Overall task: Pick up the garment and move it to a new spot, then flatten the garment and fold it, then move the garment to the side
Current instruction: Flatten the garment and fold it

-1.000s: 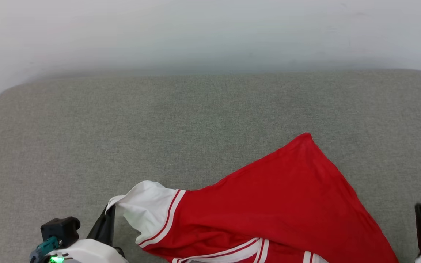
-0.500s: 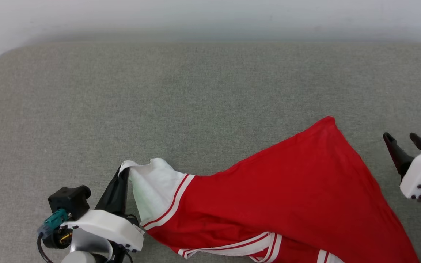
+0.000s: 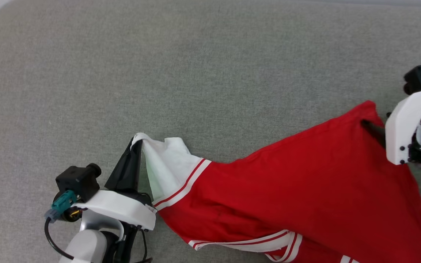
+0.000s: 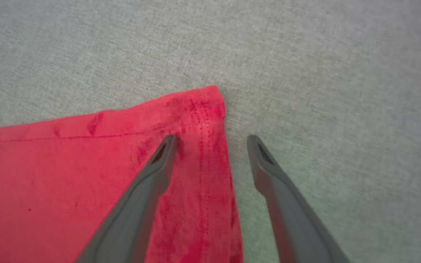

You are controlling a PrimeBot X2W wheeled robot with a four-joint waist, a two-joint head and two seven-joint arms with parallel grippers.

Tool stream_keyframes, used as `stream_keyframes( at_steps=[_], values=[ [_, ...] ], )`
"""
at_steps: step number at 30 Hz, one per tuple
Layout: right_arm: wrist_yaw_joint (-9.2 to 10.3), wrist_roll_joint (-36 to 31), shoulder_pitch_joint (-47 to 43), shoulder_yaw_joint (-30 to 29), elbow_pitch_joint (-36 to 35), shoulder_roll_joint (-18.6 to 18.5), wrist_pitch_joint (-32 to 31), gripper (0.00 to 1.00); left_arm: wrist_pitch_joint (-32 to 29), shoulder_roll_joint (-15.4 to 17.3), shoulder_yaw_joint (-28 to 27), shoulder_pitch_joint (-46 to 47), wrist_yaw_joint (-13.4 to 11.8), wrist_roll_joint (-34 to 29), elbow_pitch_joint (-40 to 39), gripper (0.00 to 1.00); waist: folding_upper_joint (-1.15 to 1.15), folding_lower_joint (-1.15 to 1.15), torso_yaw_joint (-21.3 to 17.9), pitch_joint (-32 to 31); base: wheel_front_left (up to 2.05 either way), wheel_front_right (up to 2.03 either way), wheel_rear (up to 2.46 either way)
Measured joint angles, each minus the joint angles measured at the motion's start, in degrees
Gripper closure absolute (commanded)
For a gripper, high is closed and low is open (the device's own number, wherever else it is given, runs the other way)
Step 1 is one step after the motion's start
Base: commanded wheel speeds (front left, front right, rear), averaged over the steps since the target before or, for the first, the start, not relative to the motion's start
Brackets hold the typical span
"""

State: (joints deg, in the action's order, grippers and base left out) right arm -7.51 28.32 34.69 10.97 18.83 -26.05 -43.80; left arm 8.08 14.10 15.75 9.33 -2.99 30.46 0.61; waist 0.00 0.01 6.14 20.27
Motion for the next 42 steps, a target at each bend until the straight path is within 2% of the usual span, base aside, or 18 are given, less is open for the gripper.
stream_keyframes(
  at_steps=[8,9,10,11,18,27,33,42],
  values=[
    [0.02,5.3,3.7,6.7,7.7,-1.9,-3.2,0.00,0.7,-0.3,0.4,1.5,0.3,-0.1,0.4,1.00,0.00,-0.01,1.6,2.6,0.00,0.00,0.00],
    [0.02,5.7,4.1,6.7,8.7,-1.9,-3.9,0.54,0.7,-0.3,0.4,1.5,0.3,-0.1,0.6,1.00,0.00,-0.01,1.7,2.6,0.00,0.00,0.00],
    [0.02,6.1,4.5,6.9,9.3,-1.9,-4.5,0.79,0.8,-0.3,0.4,1.5,0.3,-0.1,0.8,1.00,0.00,-0.01,1.8,2.5,0.00,0.00,0.00],
    [0.02,6.5,4.8,7.1,9.8,-1.9,-4.6,1.00,0.8,-0.3,0.4,1.5,0.3,-0.1,1.0,1.00,0.00,-0.01,1.8,2.4,0.00,0.00,0.00],
    [0.02,7.8,4.9,8.7,12.7,-1.1,-1.3,1.00,1.2,-0.3,0.1,0.9,0.1,0.6,2.1,1.00,0.00,-0.01,1.6,-0.2,0.00,0.00,0.00],
    [0.00,4.3,5.5,6.9,15.3,0.1,8.3,1.00,-0.9,1.4,-2.0,2.2,-0.3,2.8,2.5,1.00,0.00,-0.01,0.1,-5.9,0.00,0.00,0.00],
    [0.00,0.5,8.0,4.3,16.5,1.4,13.1,1.00,-3.7,3.0,-2.7,10.0,0.3,3.1,3.4,1.00,0.00,-0.01,-2.0,-9.0,0.00,0.00,0.00],
    [-0.01,-7.2,15.7,-0.9,18.1,2.7,17.3,1.00,-7.2,3.9,-2.8,27.5,1.5,2.5,11.6,1.00,0.00,-0.01,-4.8,-9.5,0.00,0.00,0.00]
  ],
)
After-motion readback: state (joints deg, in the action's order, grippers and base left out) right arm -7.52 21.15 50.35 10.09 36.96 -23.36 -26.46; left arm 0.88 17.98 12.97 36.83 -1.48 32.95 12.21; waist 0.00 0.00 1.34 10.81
